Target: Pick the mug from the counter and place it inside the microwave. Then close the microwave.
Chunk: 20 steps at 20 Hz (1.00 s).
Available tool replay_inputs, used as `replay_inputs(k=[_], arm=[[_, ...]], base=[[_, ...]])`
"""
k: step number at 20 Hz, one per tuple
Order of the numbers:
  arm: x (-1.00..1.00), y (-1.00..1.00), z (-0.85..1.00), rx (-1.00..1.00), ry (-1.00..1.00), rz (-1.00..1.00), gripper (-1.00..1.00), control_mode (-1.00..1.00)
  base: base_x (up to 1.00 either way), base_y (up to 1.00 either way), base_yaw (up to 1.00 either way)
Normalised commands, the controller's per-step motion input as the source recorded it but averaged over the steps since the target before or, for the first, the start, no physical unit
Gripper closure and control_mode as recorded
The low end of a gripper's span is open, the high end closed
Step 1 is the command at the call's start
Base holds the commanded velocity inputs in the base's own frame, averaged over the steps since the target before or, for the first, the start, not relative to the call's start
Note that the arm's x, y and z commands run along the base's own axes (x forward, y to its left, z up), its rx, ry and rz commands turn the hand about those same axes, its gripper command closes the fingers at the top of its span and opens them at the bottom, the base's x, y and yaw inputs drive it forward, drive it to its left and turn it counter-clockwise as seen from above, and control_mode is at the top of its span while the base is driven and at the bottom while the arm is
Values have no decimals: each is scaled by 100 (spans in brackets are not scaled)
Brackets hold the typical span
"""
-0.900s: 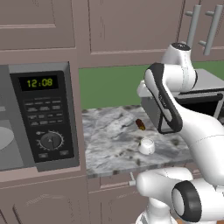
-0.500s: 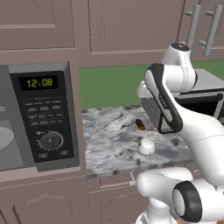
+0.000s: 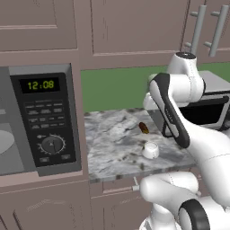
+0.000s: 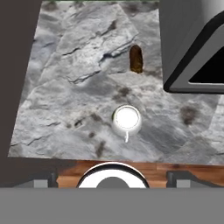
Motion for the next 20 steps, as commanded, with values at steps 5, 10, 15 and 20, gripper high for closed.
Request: replay_inputs(k=[5,10,15,20], arm=[[-38,0,0,-5,0,0,-100,-100],[-23,-7,-1,-8,6,0,-100,-100],[-3,-4,-25,-3,10,0,-100,-100],[0,-1,-33,3,1,0,-100,-100]], base=[[0,0,0],[0,0,0],[0,0,0],[0,0,0]])
